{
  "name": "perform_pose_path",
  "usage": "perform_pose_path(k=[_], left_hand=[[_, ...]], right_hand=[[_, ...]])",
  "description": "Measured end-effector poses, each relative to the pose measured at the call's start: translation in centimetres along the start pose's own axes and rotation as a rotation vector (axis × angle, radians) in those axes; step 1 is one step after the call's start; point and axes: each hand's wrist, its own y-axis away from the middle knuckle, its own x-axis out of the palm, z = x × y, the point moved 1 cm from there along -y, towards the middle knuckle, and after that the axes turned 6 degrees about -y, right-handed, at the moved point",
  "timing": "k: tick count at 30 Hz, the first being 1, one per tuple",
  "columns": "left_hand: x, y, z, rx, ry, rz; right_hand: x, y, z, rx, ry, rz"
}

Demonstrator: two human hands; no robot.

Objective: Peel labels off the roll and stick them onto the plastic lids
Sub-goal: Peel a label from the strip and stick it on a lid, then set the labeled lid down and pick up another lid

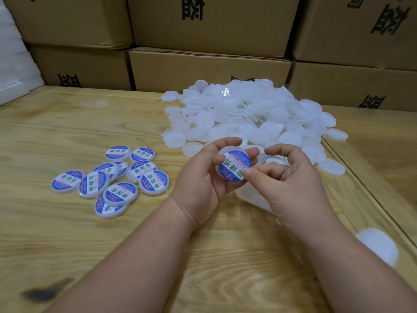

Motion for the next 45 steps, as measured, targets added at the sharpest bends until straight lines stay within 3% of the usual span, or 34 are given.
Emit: perform_pose_path(k=[23,29,36,45], left_hand=[[0.2,-0.1,0.3,0.023,-0.094,-0.037],[0.0,-0.2,0.5,0.06,-0.215,-0.07],[-0.4,-0.3,0.5,0.124,-0.264,-0.178],[-1.4,-0.2,-0.8,0.157,-0.32,-0.434]], right_hand=[[0.1,-0.2,-0.3,-0.008,-0.011,-0.038],[-0.1,-0.2,-0.4,-0.03,0.029,-0.03],[0.1,0.2,-0.2,-0.076,0.133,-0.057],[-0.5,0.5,0.1,-0.228,0.221,-0.137]])
